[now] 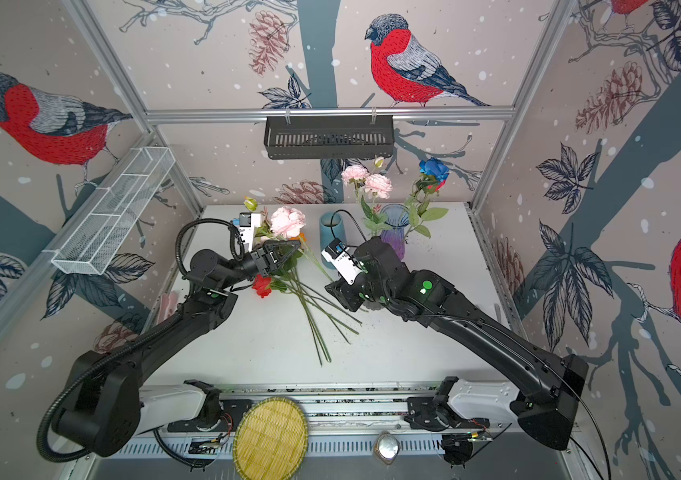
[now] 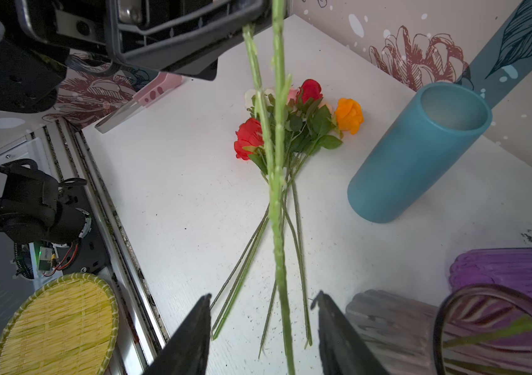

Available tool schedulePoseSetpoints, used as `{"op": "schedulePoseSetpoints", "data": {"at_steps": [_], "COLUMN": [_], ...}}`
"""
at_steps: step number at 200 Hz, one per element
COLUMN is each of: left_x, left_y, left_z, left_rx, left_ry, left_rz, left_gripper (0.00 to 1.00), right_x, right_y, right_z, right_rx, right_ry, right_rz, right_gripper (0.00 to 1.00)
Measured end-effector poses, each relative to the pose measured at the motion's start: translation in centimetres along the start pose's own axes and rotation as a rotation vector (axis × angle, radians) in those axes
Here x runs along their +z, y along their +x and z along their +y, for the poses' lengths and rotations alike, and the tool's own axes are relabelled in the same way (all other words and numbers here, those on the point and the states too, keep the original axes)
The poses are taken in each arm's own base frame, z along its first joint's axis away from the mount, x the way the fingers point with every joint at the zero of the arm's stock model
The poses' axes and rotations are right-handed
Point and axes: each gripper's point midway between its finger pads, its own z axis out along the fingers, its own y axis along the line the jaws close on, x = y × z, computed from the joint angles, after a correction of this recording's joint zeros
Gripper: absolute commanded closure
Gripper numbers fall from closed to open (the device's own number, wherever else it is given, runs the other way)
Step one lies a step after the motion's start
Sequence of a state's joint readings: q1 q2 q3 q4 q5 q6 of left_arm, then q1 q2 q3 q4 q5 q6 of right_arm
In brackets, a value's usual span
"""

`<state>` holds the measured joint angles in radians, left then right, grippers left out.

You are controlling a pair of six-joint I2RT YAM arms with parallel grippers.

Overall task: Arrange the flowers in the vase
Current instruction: 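Lift the pink peonies with the left gripper while the right gripper reaches toward them, then raise the pink peonies with the right gripper while the left gripper releases them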

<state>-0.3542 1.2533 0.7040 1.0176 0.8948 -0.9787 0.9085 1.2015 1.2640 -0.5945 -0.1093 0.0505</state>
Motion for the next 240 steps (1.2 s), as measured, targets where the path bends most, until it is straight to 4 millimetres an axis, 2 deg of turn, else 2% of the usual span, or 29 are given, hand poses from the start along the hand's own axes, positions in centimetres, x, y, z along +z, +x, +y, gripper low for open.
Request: {"op": "schedulePoseSetpoints", "data": {"at_steps": [13,34,45,56,62,67,79,98,110,145,162,211,240], "left_x": [0.6,1.4,1.5,1.6,1.6,1.6,1.6,1.7,1.6,1.5,1.4,1.1,1.1], "left_y": [0.5,0.8,0.9,0.9,1.0,1.0,1.0,1.0,1.1,1.1,1.2,1.7,1.9], "left_z": [-1.2,-2.4,-2.5,-2.5,-2.6,-2.6,-2.6,-2.5,-2.5,-2.6,-2.4,-1.2,-0.9], "left_rx": [0.009,0.027,0.03,0.029,0.029,0.03,0.032,0.028,0.027,0.034,0.043,0.03,0.025], "left_ry": [0.043,0.082,0.085,0.084,0.086,0.086,0.089,0.09,0.092,0.088,0.076,0.019,0.008], "left_rz": [0.026,0.043,0.045,0.046,0.047,0.046,0.046,0.047,0.046,0.043,0.042,0.037,0.044], "left_gripper": [1.0,1.0,1.0,1.0,1.0,0.99,0.86,0.61,0.55,0.53,0.53,0.54,0.55], "right_x": [0.3,0.5,0.6,0.7,0.7,0.7,0.6,0.5,0.4,-0.2,-1.1,-7.4,-10.1], "right_y": [-0.2,-0.8,-1.1,-1.3,-1.4,-1.4,-1.4,-1.4,-1.5,-2.0,-2.5,-6.2,-7.6], "right_z": [0.3,0.6,0.6,0.6,0.7,0.7,0.8,0.8,0.8,0.7,0.1,-2.9,-5.1], "right_rx": [0.003,0.008,0.022,0.021,0.021,0.025,0.028,0.028,0.028,0.026,0.025,0.032,0.045], "right_ry": [-0.018,-0.04,-0.041,-0.043,-0.044,-0.046,-0.05,-0.05,-0.05,-0.044,-0.004,0.195,0.33], "right_rz": [-0.007,-0.019,-0.027,-0.034,-0.035,-0.035,-0.034,-0.038,-0.042,-0.059,-0.088,-0.342,-0.462], "right_gripper": [0.49,0.61,0.74,0.93,0.96,0.97,0.98,0.98,0.98,0.98,0.98,0.97,0.97]}}
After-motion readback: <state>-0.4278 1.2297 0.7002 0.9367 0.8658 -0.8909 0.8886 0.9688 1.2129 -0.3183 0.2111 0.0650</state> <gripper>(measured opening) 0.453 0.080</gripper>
